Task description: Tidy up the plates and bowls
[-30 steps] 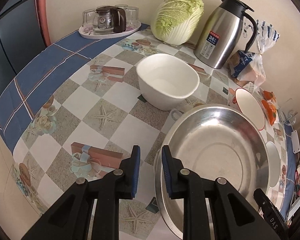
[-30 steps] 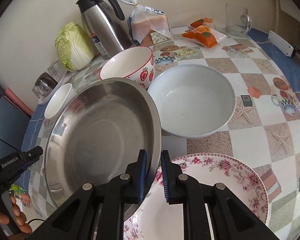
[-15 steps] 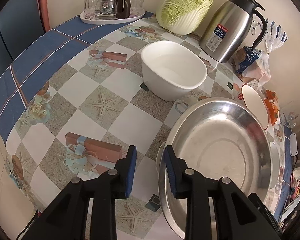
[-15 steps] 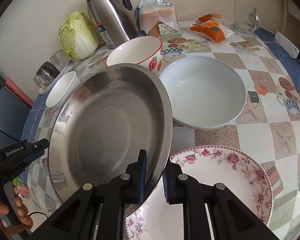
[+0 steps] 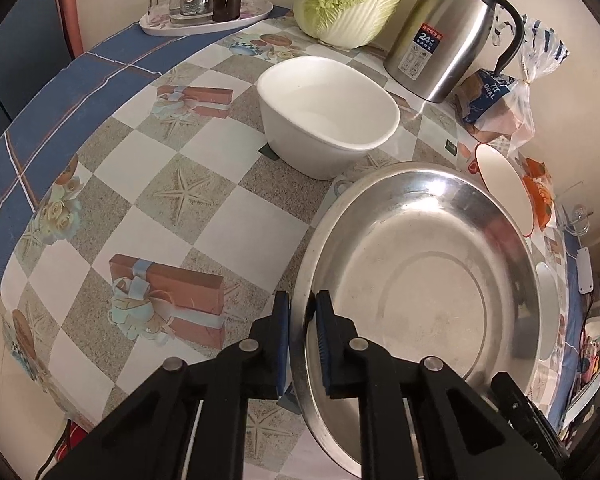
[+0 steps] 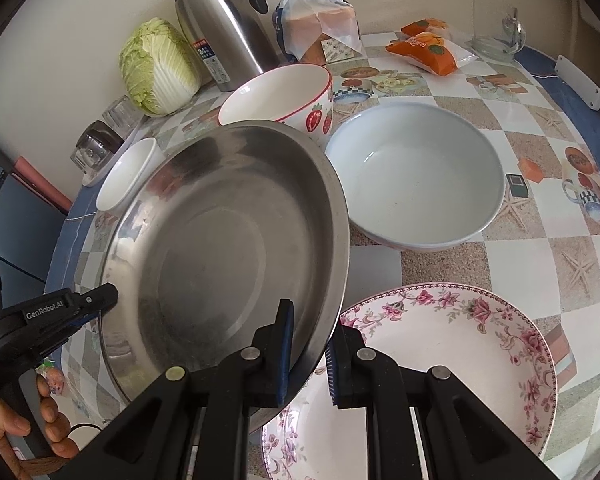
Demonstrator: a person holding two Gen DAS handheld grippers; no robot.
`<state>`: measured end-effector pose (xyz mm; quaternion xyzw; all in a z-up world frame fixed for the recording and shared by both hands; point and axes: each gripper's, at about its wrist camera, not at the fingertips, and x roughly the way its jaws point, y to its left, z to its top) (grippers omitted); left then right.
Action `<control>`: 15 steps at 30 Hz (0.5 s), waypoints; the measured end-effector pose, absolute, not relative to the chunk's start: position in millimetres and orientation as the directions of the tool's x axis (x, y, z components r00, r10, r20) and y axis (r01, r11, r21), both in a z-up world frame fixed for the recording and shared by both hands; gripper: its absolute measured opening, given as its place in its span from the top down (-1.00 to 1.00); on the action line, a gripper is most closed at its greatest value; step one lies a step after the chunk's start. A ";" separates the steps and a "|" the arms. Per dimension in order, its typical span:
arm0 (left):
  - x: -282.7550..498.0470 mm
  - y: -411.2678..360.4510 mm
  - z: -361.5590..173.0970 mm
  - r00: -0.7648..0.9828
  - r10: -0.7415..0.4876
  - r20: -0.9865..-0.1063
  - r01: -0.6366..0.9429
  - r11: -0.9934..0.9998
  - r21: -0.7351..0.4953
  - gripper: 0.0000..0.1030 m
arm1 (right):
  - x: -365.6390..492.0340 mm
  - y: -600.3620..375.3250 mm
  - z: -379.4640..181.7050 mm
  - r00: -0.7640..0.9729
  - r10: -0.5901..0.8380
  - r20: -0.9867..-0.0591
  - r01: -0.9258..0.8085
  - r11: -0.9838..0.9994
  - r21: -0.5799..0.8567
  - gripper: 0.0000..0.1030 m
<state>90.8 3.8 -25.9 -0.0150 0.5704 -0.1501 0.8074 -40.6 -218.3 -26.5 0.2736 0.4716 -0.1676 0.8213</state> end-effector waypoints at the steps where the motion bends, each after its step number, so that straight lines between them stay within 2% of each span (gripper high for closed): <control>1: 90.8 4.5 -25.8 0.305 -0.260 -0.916 0.224 0.955 -0.196 0.74 | -40.4 -218.5 -26.8 0.501 -0.012 -0.866 0.530 0.795 0.296 0.69; 15: 89.7 14.9 -22.9 0.299 -0.255 -0.919 0.192 0.960 -0.204 0.74 | -36.7 -214.8 -27.4 0.485 0.014 -0.875 0.508 0.809 0.295 0.68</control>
